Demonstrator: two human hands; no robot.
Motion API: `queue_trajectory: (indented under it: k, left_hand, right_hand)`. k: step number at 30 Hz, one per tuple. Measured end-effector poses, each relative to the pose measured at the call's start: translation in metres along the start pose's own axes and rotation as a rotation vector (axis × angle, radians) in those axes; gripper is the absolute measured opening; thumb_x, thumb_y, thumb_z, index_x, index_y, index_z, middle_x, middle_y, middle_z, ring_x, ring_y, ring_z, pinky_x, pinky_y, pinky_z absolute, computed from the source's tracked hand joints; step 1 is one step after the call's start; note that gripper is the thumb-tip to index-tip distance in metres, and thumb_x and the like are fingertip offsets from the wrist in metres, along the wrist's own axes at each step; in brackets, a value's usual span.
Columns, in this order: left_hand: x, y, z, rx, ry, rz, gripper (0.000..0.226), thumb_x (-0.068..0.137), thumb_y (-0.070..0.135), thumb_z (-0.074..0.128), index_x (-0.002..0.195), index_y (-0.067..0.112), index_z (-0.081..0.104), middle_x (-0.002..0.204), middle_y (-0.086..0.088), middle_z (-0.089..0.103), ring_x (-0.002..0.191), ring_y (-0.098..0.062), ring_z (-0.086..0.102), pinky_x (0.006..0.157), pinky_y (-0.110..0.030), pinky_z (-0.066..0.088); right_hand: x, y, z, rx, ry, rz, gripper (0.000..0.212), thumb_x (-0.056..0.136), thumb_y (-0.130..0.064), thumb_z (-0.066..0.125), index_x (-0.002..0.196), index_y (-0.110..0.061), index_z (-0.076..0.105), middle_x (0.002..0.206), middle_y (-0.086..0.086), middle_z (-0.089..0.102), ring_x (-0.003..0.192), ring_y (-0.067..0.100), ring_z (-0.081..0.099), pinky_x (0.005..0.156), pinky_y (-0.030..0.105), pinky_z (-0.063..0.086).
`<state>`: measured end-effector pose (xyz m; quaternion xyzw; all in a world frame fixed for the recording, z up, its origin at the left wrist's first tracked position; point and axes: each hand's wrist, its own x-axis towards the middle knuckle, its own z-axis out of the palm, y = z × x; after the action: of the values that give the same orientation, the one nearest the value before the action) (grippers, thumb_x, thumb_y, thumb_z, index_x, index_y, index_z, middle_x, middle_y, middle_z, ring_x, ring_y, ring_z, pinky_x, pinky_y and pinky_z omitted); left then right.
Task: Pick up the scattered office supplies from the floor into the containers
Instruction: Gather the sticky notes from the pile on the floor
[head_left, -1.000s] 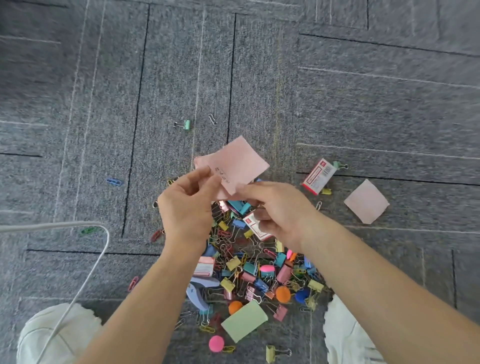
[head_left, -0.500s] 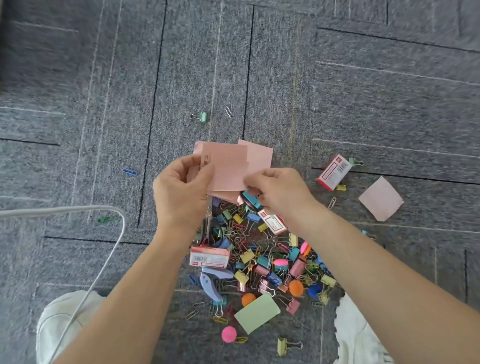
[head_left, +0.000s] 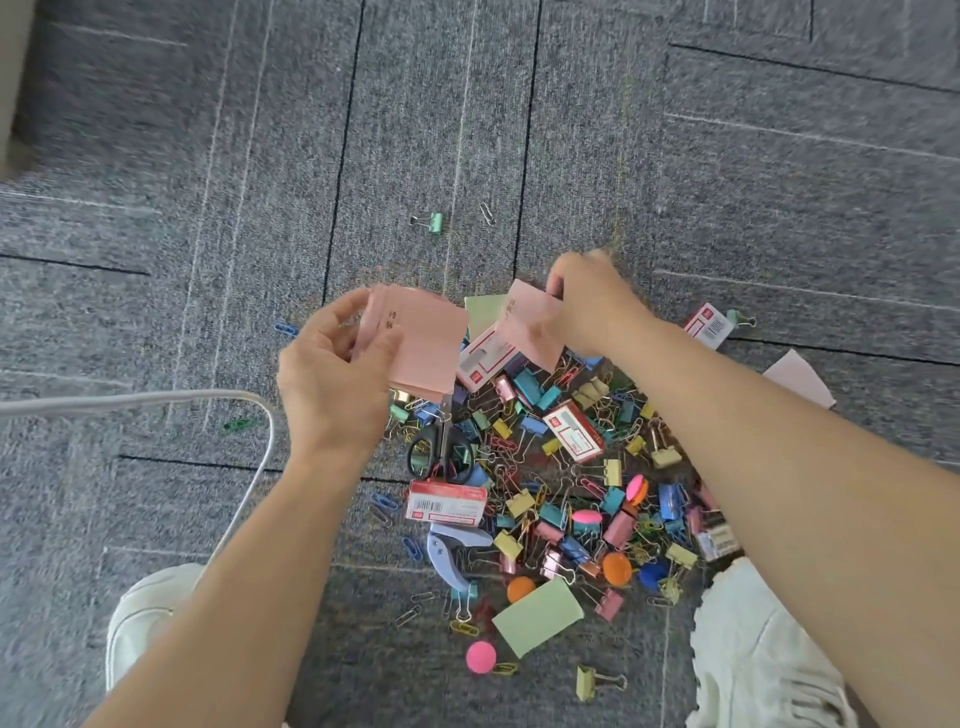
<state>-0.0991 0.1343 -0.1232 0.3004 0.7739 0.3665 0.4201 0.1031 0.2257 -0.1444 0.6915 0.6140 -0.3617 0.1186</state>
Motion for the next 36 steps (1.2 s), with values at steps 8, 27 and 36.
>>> queue_trajectory:
  k: [8,27,36]
  left_hand:
    - [-0.003,0.0,0.012,-0.033,0.007,-0.051,0.048,0.087,0.011,0.073,0.132,0.015,0.057,0.091,0.013,0.069,0.088,-0.002,0.068,0.077,-0.023,0.058]
    - [-0.078,0.054,0.124,-0.279,-0.865,-0.357,0.04,0.096,0.031,0.055,0.122,0.001,0.057,0.103,-0.016,0.066,0.092,-0.028,0.063,0.082,-0.049,0.056]
    - [-0.094,0.039,0.154,0.266,-0.886,-0.021,0.015,0.101,0.026,0.053,0.099,0.023,0.067,0.09,-0.005,0.073,0.076,-0.023,0.067,0.077,-0.048,0.057]
  right_hand:
    - [-0.014,0.029,-0.001,0.267,0.166,-0.104,0.011,0.089,-0.009,0.065,0.089,-0.019,0.062,0.082,-0.008,0.059,0.075,0.012,0.055,0.062,0.022,0.038]
    - [-0.103,0.123,-0.065,0.32,0.096,-0.258,0.015,0.088,-0.024,0.074,0.086,-0.032,0.062,0.08,-0.015,0.066,0.068,0.008,0.062,0.065,0.029,0.047]
    - [-0.103,0.196,-0.054,0.423,0.169,-0.032,0.019,0.086,-0.031,0.075,0.099,-0.031,0.062,0.095,-0.014,0.069,0.081,0.005,0.065,0.071,0.023,0.049]
